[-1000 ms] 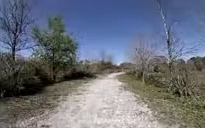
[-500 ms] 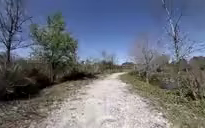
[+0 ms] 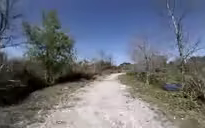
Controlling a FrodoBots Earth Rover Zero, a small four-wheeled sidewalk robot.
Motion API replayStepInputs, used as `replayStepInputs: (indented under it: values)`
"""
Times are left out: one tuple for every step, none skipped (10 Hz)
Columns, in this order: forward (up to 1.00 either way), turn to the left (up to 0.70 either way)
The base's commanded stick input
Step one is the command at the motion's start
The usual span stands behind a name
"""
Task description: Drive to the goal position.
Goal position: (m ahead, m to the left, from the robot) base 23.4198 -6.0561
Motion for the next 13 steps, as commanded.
replayStepInputs:
  values:
    - [0.70, 0.00]
    - [0.70, 0.00]
    - [0.70, 0.00]
    - [0.70, 0.00]
    - [0.70, -0.27]
    - [0.70, -0.35]
    - [0.70, -0.35]
    - [0.70, -0.35]
    - [0.70, -0.35]
    - [0.70, -0.22]
    - [0.70, 0.00]
    - [0.70, 0.00]
    - [0.70, 0.00]
